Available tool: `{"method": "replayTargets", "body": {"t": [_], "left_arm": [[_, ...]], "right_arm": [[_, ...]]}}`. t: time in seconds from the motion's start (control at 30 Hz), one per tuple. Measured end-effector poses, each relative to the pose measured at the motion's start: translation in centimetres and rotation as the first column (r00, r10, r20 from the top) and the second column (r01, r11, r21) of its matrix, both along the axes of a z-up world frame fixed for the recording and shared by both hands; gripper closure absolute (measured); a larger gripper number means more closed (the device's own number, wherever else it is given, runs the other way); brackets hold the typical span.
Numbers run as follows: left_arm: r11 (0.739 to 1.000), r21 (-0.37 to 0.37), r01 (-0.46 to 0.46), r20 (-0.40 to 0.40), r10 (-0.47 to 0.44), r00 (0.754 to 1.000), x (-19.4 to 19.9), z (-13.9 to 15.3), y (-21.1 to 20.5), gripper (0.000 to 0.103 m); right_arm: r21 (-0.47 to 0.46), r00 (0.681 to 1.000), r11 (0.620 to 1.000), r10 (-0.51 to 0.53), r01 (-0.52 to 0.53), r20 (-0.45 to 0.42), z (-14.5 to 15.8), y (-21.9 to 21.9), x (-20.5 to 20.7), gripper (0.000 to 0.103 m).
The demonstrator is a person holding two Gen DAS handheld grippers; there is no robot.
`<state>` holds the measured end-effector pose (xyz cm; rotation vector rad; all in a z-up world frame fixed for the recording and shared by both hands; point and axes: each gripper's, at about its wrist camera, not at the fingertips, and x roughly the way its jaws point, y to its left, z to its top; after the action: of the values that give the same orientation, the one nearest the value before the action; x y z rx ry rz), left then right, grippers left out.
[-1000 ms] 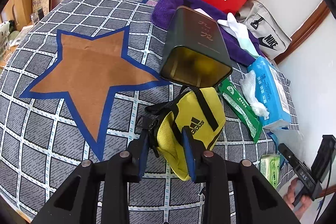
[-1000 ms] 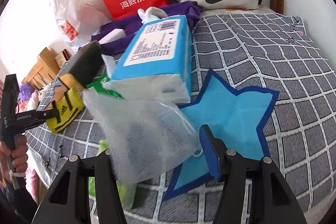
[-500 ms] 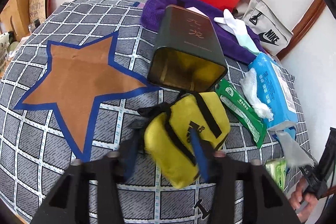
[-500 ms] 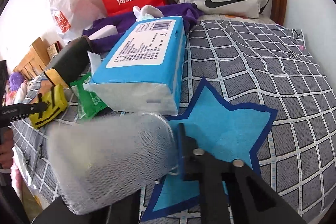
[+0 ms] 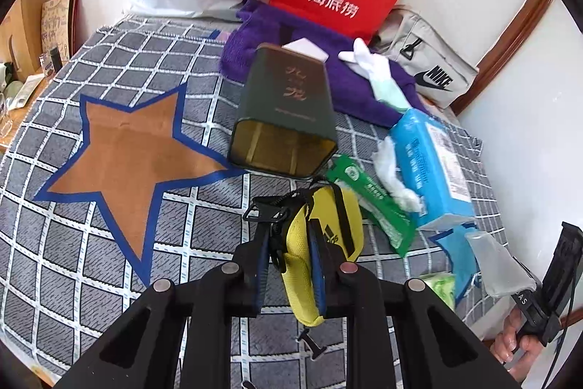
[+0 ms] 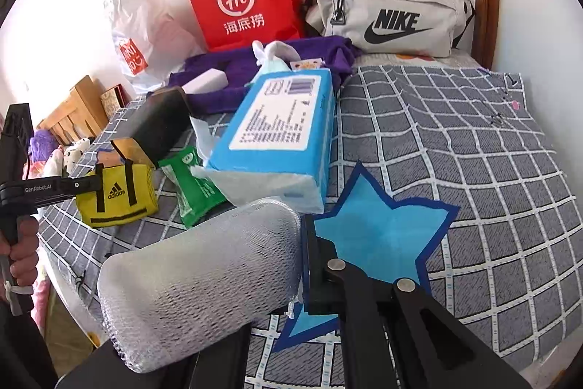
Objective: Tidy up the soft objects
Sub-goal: 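Carry the pouch and mesh bag over the purple towel with both tools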
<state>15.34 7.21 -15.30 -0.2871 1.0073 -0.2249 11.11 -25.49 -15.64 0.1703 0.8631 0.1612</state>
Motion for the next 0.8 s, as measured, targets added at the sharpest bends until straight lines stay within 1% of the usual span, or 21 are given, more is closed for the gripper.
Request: {"method": "replayTargets", "body": {"t": [0.33, 0.63, 0.8], "left_arm": [[1.000, -0.004, -0.003, 0.056, 0.003, 0.998, -0.5, 3.8, 0.4, 0.084], [1.000, 0.001, -0.025, 0.093, 0.024, 0.995, 0.8, 6.6, 0.5, 0.084], [1.000, 0.007, -0.028, 0.111, 0.027, 0.993, 2.2, 8.0, 0.1, 0.084]], "right_arm": [[-0.013, 0.999, 1.000, 0.018, -0.018, 0.044, 3.6, 0.7, 1.0, 0.098], [-0.028, 0.998, 0.999, 0.027, -0.026, 0.053, 5.8, 1.3, 3.3, 0.098], [-0.030, 0.998, 0.999, 0.031, -0.030, 0.053, 6.7, 1.5, 4.9, 0.098]]}}
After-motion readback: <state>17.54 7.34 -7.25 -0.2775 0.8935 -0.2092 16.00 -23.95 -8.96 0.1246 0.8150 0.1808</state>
